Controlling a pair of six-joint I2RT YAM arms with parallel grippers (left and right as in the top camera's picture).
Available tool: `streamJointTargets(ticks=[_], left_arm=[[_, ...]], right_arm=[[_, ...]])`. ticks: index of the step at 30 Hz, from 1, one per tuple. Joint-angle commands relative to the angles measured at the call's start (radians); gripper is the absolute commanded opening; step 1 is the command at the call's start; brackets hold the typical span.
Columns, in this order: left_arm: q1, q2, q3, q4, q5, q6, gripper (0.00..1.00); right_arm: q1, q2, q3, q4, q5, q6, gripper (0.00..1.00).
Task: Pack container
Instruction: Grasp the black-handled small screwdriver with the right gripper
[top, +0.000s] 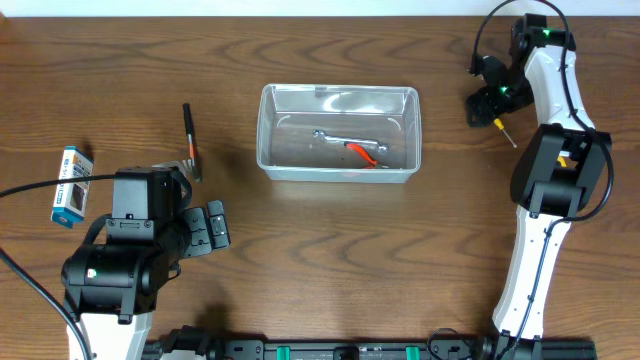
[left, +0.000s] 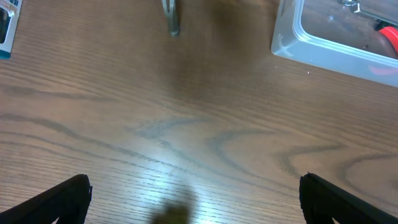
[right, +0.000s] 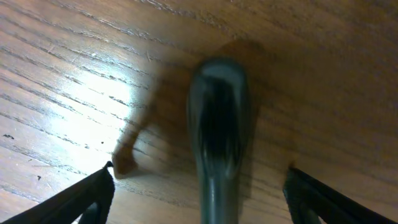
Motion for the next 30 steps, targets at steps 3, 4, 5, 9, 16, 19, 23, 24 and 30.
streamJointTargets(ticks=[3, 4, 5, 9, 16, 19, 23, 24, 30], left_arm=[[-0.005, -0.002, 0.016, -0.003, -0.011, -0.010, 0.98], [-0.005, -0.002, 0.016, -0.003, -0.011, -0.010, 0.98], [-0.005, -0.002, 0.016, -0.003, -0.011, -0.010, 0.98], [-0.005, -0.002, 0.016, -0.003, -0.011, -0.010, 0.98], [-0.005, -0.002, 0.016, -0.003, -0.011, -0.010, 0.98], [-0.005, -0.002, 0.016, -0.003, -0.011, -0.010, 0.98], [-0.005, -0.002, 0.016, -0.003, -0.011, -0.010, 0.98], [-0.005, -0.002, 0.016, -0.003, -0.011, -0.010, 0.98], [-0.005, -0.002, 0.016, -0.003, -0.011, -0.010, 0.98]], right_arm=[[0.008, 0.041, -0.007, -0.006, -0.032, -0.010, 0.78], [0.008, 0.041, -0.007, -0.006, -0.032, -0.010, 0.75], [0.008, 0.041, -0.007, -0.006, -0.032, -0.009, 0.72], [0.008, 0.041, -0.007, -0.007, -0.032, -0.006, 0.58], [0.008, 0.041, -0.007, -0.010, -0.032, -0.006, 0.47], [0.008, 0.041, -0.007, -0.009, -0.032, -0.006, 0.41], [0.008, 0.041, -0.007, -0.009, -0.032, -0.006, 0.31], [0.008, 0.041, -0.007, -0.009, -0.032, -0.006, 0.31], [0.008, 0.041, -0.007, -0.008, -0.033, -0.002, 0.26]])
